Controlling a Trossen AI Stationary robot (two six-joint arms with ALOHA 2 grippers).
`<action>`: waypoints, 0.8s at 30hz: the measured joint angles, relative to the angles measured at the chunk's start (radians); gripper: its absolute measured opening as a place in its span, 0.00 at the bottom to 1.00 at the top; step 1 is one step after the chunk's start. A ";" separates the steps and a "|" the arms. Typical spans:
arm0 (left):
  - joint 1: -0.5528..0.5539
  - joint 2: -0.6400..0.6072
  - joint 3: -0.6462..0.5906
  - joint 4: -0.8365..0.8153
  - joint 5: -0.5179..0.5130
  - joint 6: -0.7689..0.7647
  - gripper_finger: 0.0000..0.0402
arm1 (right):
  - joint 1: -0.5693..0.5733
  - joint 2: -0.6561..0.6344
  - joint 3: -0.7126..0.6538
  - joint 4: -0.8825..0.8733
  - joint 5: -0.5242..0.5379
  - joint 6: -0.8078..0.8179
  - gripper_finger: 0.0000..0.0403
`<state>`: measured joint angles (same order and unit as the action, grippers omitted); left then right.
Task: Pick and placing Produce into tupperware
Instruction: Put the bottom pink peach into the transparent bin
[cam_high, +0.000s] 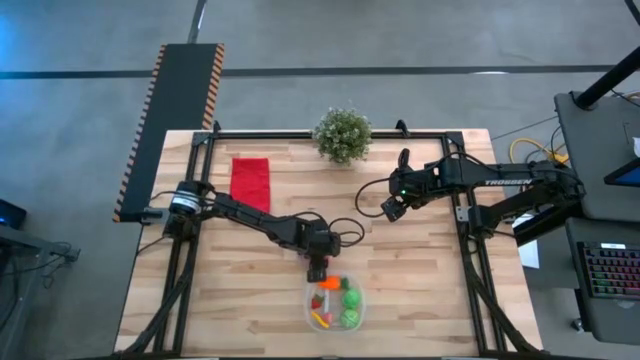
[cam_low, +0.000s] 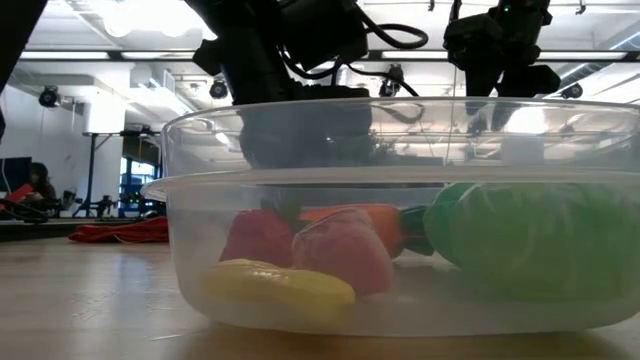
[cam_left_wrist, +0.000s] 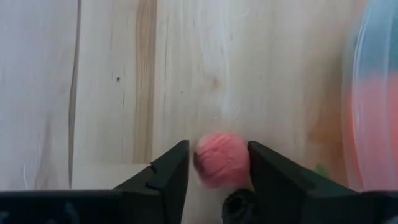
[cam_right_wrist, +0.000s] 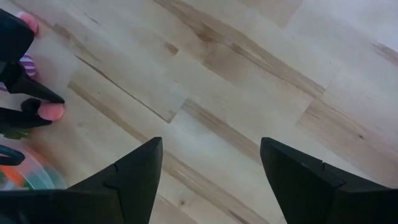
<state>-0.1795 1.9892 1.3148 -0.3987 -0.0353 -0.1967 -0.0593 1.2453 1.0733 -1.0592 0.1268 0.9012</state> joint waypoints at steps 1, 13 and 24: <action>0.000 0.000 0.000 -0.002 0.000 0.000 0.34 | 0.000 0.000 0.000 0.000 -0.003 0.000 0.65; 0.000 -0.010 0.000 -0.010 0.001 0.001 0.16 | 0.000 0.000 0.000 -0.001 -0.003 0.000 0.65; 0.001 -0.085 0.028 -0.127 0.003 -0.006 0.17 | 0.000 0.000 0.000 -0.002 -0.004 0.004 0.65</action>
<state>-0.1787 1.9037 1.3426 -0.5255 -0.0319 -0.2023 -0.0593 1.2453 1.0733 -1.0611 0.1231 0.9054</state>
